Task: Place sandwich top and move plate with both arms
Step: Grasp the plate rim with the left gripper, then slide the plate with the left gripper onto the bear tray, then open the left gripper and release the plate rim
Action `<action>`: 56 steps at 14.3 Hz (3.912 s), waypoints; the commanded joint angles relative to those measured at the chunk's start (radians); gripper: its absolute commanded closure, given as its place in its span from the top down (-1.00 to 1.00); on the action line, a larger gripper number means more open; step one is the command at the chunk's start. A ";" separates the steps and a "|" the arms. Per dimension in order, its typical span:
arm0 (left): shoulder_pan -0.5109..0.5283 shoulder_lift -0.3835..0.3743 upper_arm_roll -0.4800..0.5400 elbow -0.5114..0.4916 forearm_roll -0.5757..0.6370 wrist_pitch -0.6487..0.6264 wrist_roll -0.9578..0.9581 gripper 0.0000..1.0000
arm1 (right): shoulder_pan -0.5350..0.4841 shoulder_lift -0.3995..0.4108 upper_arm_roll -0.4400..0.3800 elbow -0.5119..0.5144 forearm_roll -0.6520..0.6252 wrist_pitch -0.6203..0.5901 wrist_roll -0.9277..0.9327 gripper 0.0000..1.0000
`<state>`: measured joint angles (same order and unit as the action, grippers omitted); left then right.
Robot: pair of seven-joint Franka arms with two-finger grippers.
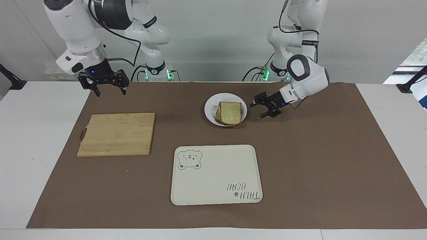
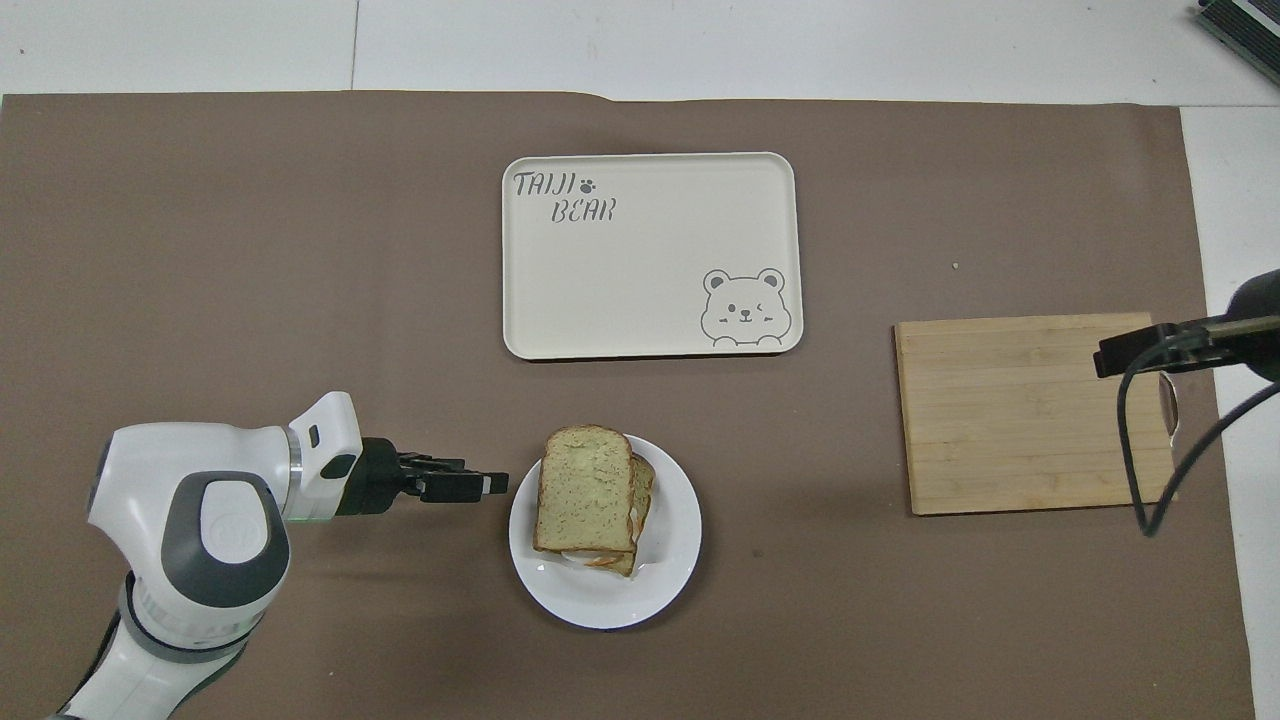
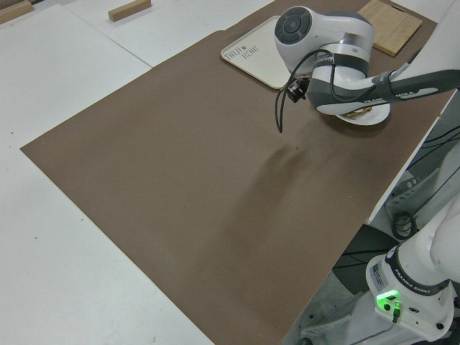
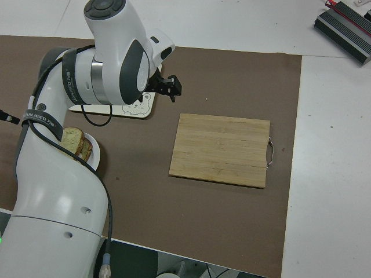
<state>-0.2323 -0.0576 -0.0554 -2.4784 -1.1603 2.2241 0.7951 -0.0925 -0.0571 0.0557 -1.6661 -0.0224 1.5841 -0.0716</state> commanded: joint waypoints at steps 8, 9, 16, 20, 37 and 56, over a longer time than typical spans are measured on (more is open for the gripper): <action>-0.062 0.127 0.014 -0.063 -0.242 0.026 0.248 0.07 | -0.003 0.019 0.013 0.058 0.006 -0.052 0.079 1.00; -0.062 0.125 0.014 -0.063 -0.245 0.023 0.248 -0.67 | -0.004 0.019 0.013 0.057 0.006 -0.052 0.078 1.00; -0.055 0.124 0.016 -0.068 -0.262 0.014 0.249 -1.00 | -0.003 0.019 0.013 0.059 0.006 -0.052 0.078 1.00; 0.013 0.122 0.016 -0.059 -0.262 -0.079 0.249 -1.00 | -0.003 0.019 0.013 0.057 0.006 -0.052 0.079 1.00; 0.099 0.587 -0.108 0.721 -0.432 0.060 -0.009 -1.00 | -0.003 0.020 0.013 0.059 0.006 -0.052 0.078 1.00; 0.016 0.668 -0.129 0.805 -0.206 0.229 -0.116 -1.00 | -0.003 0.019 0.013 0.059 0.006 -0.052 0.079 1.00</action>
<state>-0.1955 0.6181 -0.1907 -1.6701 -1.3781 2.4134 0.7027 -0.0882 -0.0515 0.0615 -1.6288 -0.0221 1.5420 -0.0086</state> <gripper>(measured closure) 0.952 0.000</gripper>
